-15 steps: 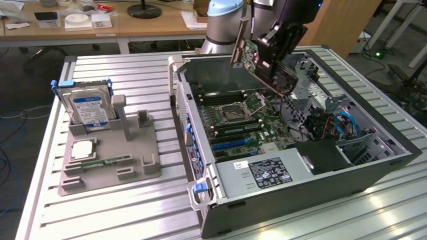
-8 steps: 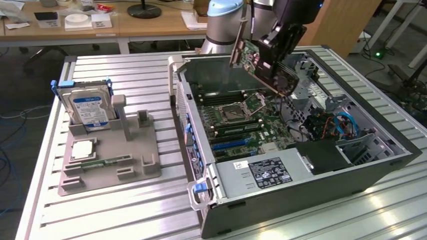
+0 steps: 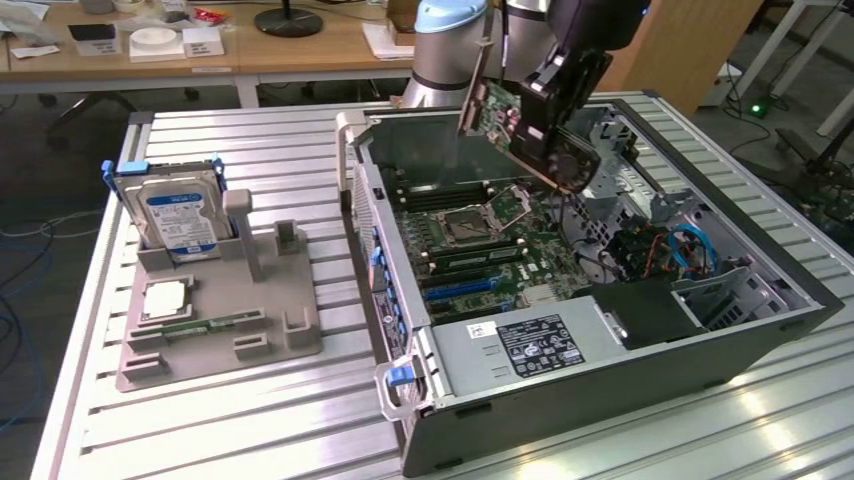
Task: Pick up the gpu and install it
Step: 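Insert the gpu into the slot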
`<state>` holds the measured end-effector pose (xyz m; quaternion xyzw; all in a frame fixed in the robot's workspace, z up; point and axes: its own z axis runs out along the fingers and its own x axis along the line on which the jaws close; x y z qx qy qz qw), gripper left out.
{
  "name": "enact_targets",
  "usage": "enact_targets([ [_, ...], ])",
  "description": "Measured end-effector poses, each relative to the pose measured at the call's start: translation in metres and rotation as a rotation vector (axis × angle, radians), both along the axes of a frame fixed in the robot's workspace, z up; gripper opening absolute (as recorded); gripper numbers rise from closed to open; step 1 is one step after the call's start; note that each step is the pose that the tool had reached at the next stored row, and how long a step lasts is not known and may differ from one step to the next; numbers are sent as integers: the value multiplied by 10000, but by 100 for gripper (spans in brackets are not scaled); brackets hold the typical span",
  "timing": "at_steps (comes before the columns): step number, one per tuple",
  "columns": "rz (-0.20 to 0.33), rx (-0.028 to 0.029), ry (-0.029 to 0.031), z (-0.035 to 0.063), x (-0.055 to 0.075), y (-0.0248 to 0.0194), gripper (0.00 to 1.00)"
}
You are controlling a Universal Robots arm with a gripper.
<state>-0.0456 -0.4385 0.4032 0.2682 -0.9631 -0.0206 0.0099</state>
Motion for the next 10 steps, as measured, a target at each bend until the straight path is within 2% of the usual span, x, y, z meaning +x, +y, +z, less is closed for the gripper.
enact_targets([
  [10,468,-1,0,-3,0,-25,27],
])
